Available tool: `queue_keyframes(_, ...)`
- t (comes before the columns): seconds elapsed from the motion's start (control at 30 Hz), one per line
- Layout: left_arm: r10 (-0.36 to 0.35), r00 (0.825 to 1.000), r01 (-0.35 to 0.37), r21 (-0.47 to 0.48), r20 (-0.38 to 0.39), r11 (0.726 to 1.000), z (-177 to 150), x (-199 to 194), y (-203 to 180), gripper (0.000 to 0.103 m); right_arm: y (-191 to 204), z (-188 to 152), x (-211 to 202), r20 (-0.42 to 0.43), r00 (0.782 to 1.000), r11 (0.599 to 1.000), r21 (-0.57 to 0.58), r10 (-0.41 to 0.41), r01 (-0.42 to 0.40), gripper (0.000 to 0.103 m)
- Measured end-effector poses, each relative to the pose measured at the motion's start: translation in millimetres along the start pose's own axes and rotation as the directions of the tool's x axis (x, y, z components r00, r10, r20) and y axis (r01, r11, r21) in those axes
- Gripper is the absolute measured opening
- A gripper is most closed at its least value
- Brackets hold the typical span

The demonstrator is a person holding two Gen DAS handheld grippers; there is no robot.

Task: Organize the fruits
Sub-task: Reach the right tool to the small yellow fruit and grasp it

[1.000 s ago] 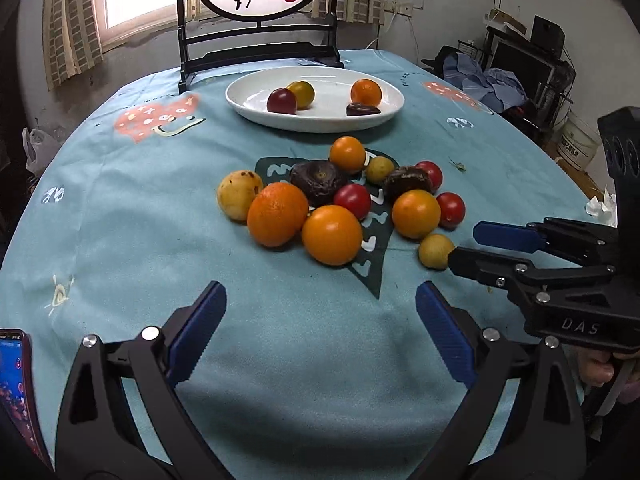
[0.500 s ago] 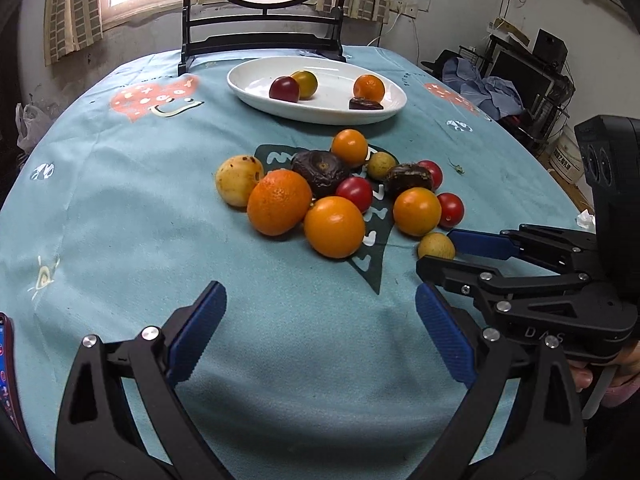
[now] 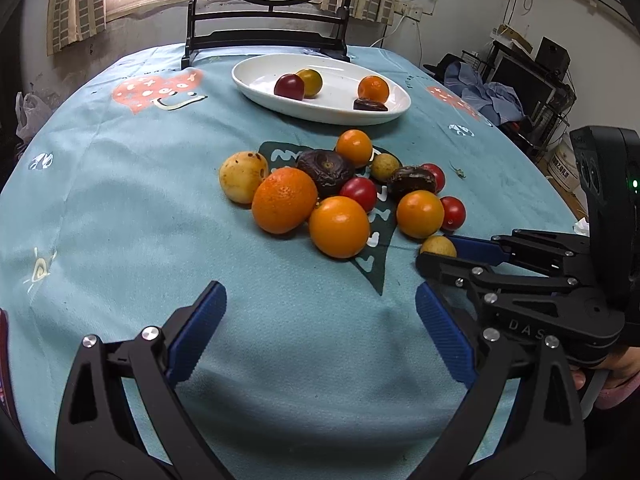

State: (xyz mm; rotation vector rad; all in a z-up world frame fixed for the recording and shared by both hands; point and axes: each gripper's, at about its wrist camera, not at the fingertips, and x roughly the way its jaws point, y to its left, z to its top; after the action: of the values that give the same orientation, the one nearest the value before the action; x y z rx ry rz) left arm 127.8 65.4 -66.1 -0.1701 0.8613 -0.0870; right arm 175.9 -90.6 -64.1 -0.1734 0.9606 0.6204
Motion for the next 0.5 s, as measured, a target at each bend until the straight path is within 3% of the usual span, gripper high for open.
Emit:
queue_keyframes(0.23,-0.044,0.999,0.045,0.017,-0.03,0.999,3.0,7.8,-3.5,0.094,-10.6,-10.3,-15.1,0.038,0.999,0.999,0.039,0.027,-0.029,0.026)
queue_keyframes(0.4,-0.047,0.995,0.049,0.023,-0.086,0.999,12.2,26.4,-10.6,0.068,-20.1,-15.6,-21.5,0.055,0.997,0.996,0.072,0.046,-0.05,0.026)
queue_keyframes(0.5,-0.033,0.996,0.034,0.012,-0.088,0.999,19.8,32.3,-12.5,0.059,-22.7,-16.8,-22.9,0.059,0.996,0.995,0.077,0.062,-0.066,0.026)
